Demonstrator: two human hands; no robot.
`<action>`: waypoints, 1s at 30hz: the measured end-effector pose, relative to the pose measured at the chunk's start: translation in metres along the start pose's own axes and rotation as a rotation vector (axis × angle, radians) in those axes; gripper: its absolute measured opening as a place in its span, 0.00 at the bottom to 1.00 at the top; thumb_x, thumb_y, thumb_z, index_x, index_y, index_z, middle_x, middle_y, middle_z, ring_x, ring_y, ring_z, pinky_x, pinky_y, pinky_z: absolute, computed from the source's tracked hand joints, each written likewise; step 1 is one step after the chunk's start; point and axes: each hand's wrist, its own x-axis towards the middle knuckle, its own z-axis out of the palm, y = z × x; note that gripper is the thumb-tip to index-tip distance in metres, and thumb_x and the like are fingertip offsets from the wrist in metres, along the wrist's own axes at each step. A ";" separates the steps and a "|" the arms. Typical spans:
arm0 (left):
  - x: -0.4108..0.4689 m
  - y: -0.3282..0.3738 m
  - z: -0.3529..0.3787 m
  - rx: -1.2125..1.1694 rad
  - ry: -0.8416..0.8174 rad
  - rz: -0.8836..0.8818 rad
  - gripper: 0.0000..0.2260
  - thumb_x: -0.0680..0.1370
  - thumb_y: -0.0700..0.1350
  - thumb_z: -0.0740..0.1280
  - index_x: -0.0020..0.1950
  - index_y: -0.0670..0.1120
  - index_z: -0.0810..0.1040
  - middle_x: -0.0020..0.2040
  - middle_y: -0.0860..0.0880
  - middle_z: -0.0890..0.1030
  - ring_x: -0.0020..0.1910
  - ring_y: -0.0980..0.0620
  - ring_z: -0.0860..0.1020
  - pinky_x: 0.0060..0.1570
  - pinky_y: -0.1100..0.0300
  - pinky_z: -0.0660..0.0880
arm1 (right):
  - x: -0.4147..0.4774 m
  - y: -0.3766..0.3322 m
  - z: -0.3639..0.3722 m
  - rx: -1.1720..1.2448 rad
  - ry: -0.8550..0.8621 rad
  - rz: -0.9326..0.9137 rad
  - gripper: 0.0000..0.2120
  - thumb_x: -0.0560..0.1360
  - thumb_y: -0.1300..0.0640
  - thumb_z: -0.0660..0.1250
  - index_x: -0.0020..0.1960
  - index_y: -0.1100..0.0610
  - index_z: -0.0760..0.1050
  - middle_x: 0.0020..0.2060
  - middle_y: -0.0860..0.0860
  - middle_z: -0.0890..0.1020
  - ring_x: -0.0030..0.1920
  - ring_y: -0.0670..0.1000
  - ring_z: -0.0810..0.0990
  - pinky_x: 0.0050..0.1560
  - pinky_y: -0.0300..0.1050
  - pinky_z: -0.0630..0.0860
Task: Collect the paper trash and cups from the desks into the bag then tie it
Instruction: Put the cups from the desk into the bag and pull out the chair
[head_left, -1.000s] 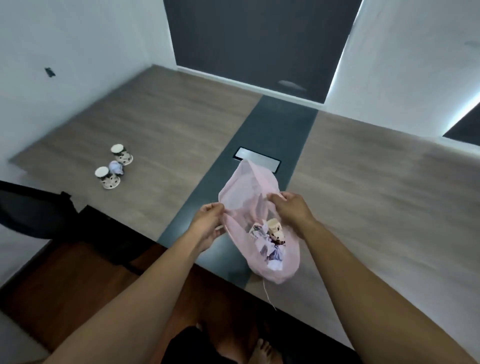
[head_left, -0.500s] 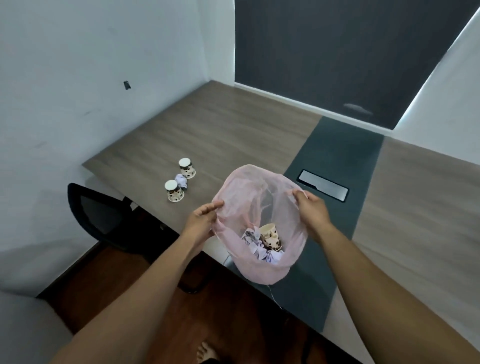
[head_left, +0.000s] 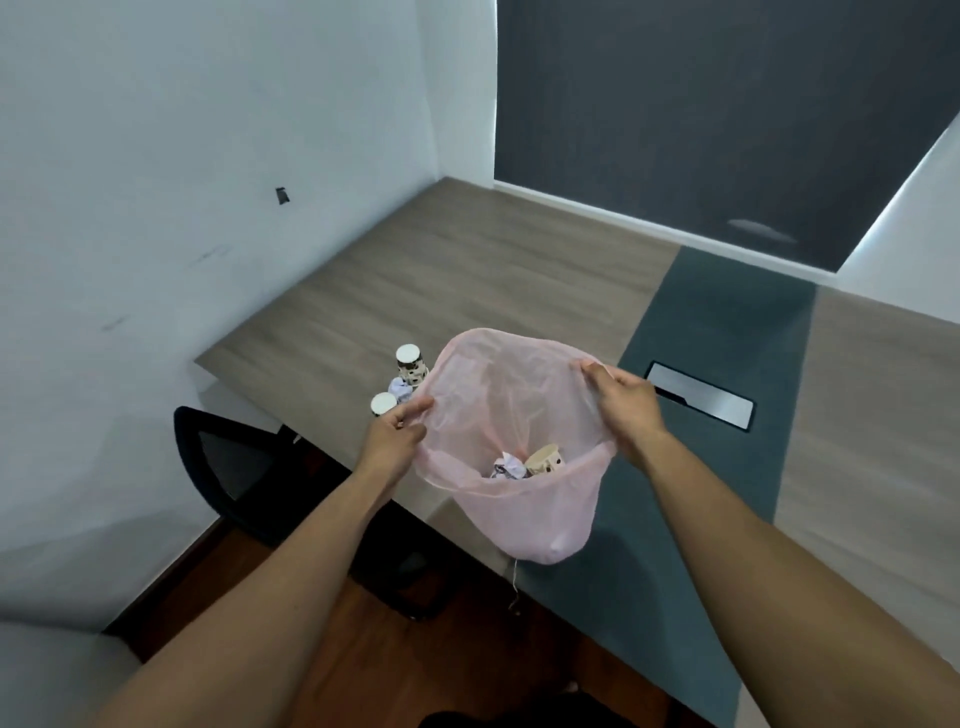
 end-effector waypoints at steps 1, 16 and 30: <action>0.003 0.001 -0.001 -0.001 0.001 0.006 0.22 0.77 0.36 0.65 0.61 0.58 0.88 0.63 0.52 0.88 0.58 0.49 0.86 0.62 0.53 0.82 | 0.006 -0.003 0.002 0.007 -0.005 0.002 0.11 0.79 0.45 0.75 0.54 0.50 0.91 0.47 0.43 0.91 0.48 0.47 0.88 0.48 0.41 0.83; 0.085 0.010 0.009 -0.126 0.067 -0.043 0.14 0.79 0.46 0.66 0.59 0.54 0.89 0.50 0.52 0.88 0.43 0.51 0.84 0.47 0.51 0.82 | 0.081 -0.024 0.047 -0.049 -0.037 0.059 0.14 0.79 0.42 0.77 0.56 0.51 0.90 0.45 0.47 0.91 0.41 0.46 0.87 0.37 0.35 0.77; 0.242 -0.082 -0.053 0.724 0.085 -0.043 0.26 0.80 0.61 0.72 0.73 0.48 0.78 0.68 0.37 0.79 0.74 0.36 0.70 0.73 0.45 0.65 | 0.123 -0.017 0.106 -0.125 0.088 0.142 0.17 0.78 0.39 0.76 0.50 0.53 0.90 0.40 0.53 0.82 0.42 0.52 0.71 0.40 0.46 0.66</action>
